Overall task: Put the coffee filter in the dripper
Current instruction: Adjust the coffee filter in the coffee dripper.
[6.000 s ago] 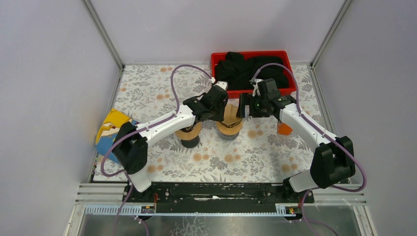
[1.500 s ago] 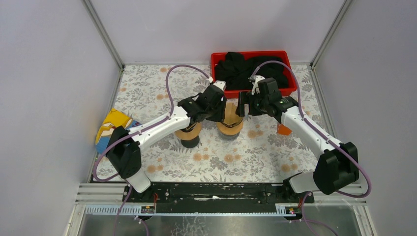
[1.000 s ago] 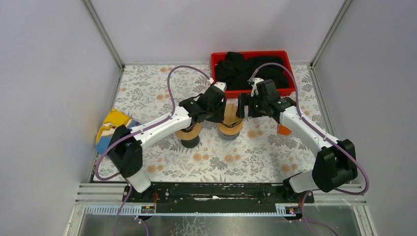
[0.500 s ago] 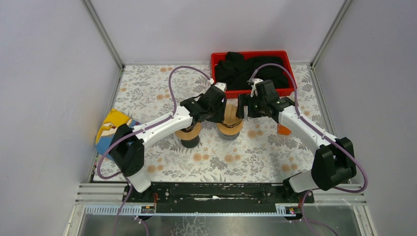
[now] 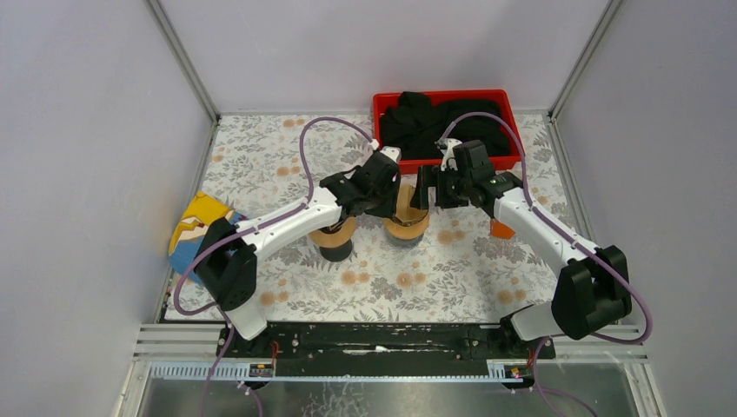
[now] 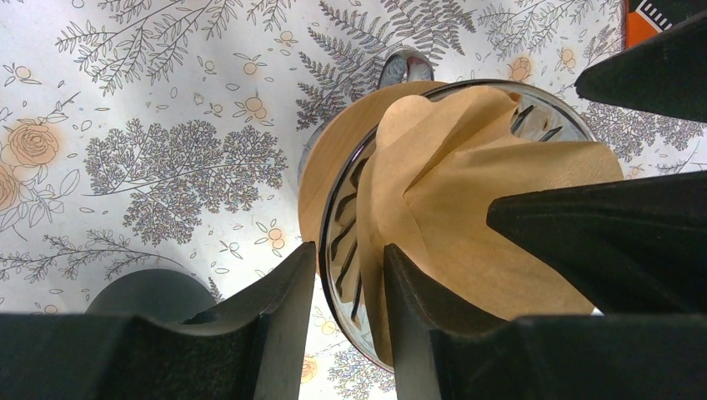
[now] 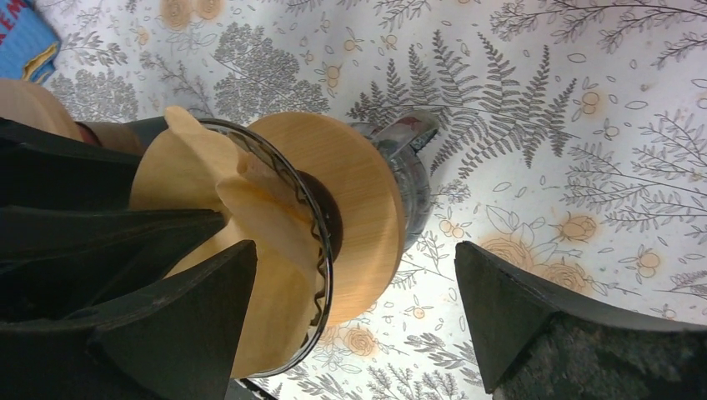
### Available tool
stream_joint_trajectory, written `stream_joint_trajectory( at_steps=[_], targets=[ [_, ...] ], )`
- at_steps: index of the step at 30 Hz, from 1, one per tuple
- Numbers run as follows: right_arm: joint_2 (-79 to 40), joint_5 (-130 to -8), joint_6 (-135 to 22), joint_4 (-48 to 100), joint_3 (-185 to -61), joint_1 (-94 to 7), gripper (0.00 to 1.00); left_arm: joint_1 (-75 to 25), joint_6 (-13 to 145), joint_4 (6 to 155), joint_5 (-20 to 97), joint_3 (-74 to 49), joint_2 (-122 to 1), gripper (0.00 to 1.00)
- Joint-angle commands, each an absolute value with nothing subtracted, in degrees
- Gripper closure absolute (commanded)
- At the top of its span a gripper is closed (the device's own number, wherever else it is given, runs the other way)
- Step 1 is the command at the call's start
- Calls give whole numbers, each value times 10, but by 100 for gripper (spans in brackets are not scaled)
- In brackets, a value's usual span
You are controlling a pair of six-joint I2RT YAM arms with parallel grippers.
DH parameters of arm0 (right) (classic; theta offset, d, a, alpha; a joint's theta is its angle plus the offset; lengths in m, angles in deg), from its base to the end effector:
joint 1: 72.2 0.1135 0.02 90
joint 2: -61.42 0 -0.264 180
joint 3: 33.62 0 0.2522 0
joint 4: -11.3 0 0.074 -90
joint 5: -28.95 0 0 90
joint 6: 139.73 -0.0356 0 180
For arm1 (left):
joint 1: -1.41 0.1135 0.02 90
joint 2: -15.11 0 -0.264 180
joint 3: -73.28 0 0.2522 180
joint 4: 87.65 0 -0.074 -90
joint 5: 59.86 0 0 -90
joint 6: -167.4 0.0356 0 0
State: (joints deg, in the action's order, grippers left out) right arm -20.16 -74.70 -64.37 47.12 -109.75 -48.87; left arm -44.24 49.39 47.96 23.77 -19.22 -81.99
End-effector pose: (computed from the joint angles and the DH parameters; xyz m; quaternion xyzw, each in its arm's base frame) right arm 0.2850 0.1321 0.2791 -0.1174 0.8982 0.2356 0.3521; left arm 0.2655 -0.2660 0.2727 0.1242 0.9271 -0.1680 0.3111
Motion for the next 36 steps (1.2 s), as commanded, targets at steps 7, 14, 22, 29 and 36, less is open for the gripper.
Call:
stream_joint_trajectory(
  at_steps=[7, 14, 22, 29, 36],
  targets=[
    [-228, -776, -644, 466, -1110, -474, 4, -445, 494, 485, 242, -205, -831, 58],
    [-256, -724, -627, 522, -1124, -469, 4, -445, 495, 485, 237, -207, -826, 58],
    [-259, -693, -618, 551, -1134, -465, 4, -445, 495, 483, 234, -209, -825, 58],
    [-231, -727, -642, 505, -1131, -462, 3, -445, 494, 483, 235, -206, -825, 58],
    [-254, -753, -658, 473, -1137, -455, 1, -445, 492, 483, 238, -206, -826, 58]
  ],
)
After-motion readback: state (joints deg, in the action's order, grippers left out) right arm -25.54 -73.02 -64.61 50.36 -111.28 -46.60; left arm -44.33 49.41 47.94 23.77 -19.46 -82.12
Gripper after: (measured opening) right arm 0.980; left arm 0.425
